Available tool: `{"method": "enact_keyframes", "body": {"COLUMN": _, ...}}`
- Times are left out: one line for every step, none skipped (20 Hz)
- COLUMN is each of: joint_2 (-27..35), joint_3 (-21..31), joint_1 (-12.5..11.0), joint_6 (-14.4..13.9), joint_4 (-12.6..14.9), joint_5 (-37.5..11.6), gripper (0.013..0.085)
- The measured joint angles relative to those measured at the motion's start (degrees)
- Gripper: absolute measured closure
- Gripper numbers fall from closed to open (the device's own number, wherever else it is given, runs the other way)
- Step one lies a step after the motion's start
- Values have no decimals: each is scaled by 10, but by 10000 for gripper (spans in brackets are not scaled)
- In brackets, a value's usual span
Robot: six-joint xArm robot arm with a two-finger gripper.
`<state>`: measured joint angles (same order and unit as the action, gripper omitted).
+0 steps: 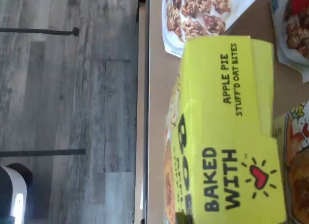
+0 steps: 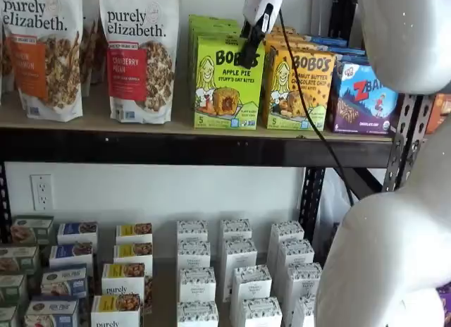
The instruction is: Pick the green box on the top shelf, the fourth from the left
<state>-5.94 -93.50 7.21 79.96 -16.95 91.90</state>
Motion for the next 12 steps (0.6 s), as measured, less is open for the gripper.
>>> {"method": "enact_keyframes", "body": {"joint_2": 0, "joint_3": -1, "joint_1": 0, "joint_6": 0, "joint_4": 2, "joint_5": 1, "gripper": 690}}
{"method": "enact_keyframes", "body": {"joint_2": 2, "joint_3": -3, "joint_1": 1, "joint_6": -1, "joint_4": 5, "joint_5": 3, "gripper": 690}}
{"method": "enact_keyframes", "body": {"joint_2": 3, "joint_3": -5, "joint_1": 2, "joint_6": -1, "joint_4": 6, "joint_5": 6, "gripper": 690}}
{"method": "enact_keyframes", "body": {"joint_2": 4, "joint_3": -6, "joint_1": 2, "joint_6": -2, "joint_4": 7, "joint_5": 8, "gripper": 690}}
{"method": "enact_keyframes", "body": {"joint_2": 4, "joint_3": -7, "joint_1": 2, "joint_6": -2, "joint_4": 7, "joint_5": 10, "gripper": 690}}
{"method": "enact_keyframes", "body": {"joint_2": 5, "joint_3": -7, "joint_1": 2, "joint_6": -2, "joint_4": 7, "joint_5": 11, "gripper": 690}}
{"method": "enact_keyframes", "body": {"joint_2": 5, "joint_3": -7, "joint_1": 2, "joint_6": -1, "joint_4": 7, "joint_5": 12, "gripper": 690}}
{"method": "enact_keyframes", "body": {"joint_2": 5, "joint_3": -8, "joint_1": 2, "joint_6": -1, "joint_4": 6, "joint_5": 14, "gripper": 690}}
{"method": "enact_keyframes", "body": {"joint_2": 5, "joint_3": -8, "joint_1": 1, "joint_6": -1, "joint_4": 6, "joint_5": 17, "gripper": 690}}
{"method": "enact_keyframes", "body": {"joint_2": 5, "joint_3": -8, "joint_1": 1, "joint_6": -1, "joint_4": 4, "joint_5": 18, "gripper": 690}}
{"method": "enact_keyframes", "body": {"joint_2": 4, "joint_3": -8, "joint_1": 0, "joint_6": -1, "joint_4": 3, "joint_5": 19, "gripper": 690}}
{"method": "enact_keyframes", "body": {"joint_2": 3, "joint_3": -6, "joint_1": 0, "joint_6": -1, "joint_4": 0, "joint_5": 19, "gripper": 690}}
